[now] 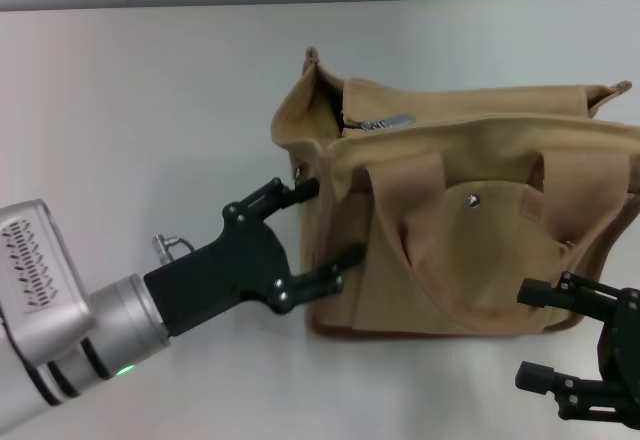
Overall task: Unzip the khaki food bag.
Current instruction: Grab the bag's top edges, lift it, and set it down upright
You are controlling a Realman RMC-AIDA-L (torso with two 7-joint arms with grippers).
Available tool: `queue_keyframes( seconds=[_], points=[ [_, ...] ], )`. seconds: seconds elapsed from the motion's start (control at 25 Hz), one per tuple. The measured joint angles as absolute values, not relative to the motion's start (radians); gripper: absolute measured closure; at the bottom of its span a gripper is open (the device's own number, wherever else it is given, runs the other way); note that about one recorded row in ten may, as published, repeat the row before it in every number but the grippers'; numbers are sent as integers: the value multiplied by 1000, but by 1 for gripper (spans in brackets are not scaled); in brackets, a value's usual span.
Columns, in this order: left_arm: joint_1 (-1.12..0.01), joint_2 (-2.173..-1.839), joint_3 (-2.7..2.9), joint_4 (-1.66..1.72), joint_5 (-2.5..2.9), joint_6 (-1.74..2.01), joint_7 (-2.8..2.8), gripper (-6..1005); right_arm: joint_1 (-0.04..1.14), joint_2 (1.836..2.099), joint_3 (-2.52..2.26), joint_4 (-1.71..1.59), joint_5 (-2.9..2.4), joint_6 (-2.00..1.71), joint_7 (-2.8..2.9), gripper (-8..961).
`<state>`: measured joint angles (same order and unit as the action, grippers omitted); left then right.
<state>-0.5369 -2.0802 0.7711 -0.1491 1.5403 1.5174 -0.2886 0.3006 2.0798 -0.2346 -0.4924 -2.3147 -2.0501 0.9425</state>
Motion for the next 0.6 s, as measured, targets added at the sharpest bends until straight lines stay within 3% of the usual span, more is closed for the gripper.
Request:
queue_keyframes(
  seconds=[0.28, 0.36, 0.6],
  points=[
    [-525, -2080, 640, -210, 1549, 1492, -184, 165, 301, 2082, -234, -491, -2313, -2047, 942, 108],
    [-524, -2080, 624, -216, 1552, 1492, -183, 372, 301, 2082, -233, -491, -2309, -2047, 942, 108],
    [-536, -2080, 621, -235, 1554, 1477, -182, 604, 301, 2082, -233, -491, -2296, -2047, 942, 108]
  ],
)
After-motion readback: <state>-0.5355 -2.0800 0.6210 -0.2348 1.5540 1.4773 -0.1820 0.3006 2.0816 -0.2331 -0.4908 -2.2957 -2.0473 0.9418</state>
